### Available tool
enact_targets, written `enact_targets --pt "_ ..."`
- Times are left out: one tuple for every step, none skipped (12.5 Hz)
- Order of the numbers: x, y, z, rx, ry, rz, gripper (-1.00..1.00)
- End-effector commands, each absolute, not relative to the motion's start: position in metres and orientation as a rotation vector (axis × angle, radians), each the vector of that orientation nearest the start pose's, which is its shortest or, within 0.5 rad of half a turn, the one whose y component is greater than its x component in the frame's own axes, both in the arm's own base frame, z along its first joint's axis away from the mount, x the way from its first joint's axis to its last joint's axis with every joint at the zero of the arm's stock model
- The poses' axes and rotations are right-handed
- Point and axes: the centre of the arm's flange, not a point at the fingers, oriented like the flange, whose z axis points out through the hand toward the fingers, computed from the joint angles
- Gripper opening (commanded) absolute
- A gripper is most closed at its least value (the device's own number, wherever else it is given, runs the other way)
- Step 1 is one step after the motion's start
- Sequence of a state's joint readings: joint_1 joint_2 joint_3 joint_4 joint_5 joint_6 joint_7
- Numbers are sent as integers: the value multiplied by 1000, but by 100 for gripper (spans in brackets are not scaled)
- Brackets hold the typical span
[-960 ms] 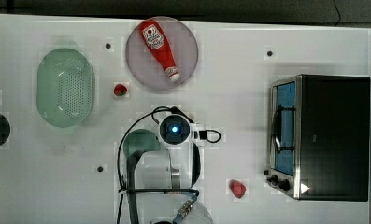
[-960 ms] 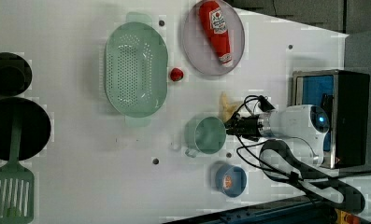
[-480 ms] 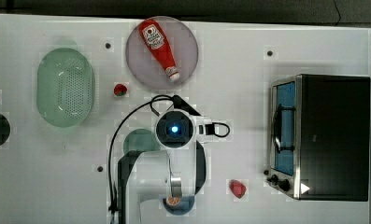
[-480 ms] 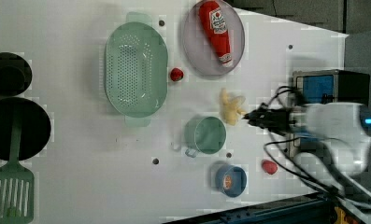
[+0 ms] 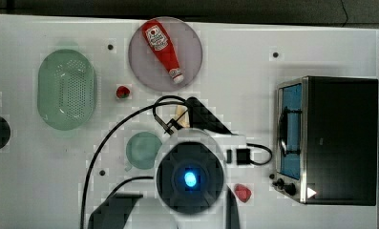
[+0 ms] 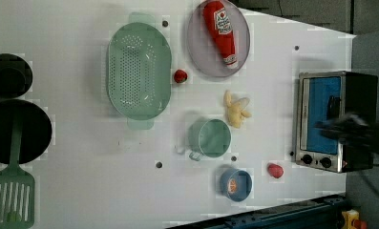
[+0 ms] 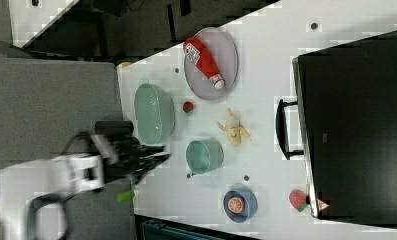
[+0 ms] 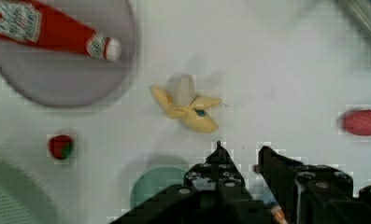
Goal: Pick banana from table and place on oven.
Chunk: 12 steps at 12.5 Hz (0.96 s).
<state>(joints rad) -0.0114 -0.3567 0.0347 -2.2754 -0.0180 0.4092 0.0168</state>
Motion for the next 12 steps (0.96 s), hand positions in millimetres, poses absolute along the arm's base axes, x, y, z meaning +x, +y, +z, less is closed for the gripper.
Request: enact_targets --pt "441 -2 566 -2882 1207 -97 -50" --pt "436 -8 577 -2882 1226 -62 -50" --pt "435 -19 583 -2866 1254 -52 -50" --pt "436 -35 585 -2840 1285 -56 -50" --pt "437 -55 583 -2824 1296 -47 -50" --pt "436 -80 578 -2824 1273 -27 -50" --pt "434 -109 570 -2825 1248 -7 -50" --pt "433 -140 561 -2821 1237 13 -50" --pt "432 -174 549 -2820 1234 23 -50" --pt "431 -205 536 -2828 1208 19 -50" --pt "432 -235 523 -2852 1151 -10 -50" --pt "433 -262 511 -2891 1079 -54 -50"
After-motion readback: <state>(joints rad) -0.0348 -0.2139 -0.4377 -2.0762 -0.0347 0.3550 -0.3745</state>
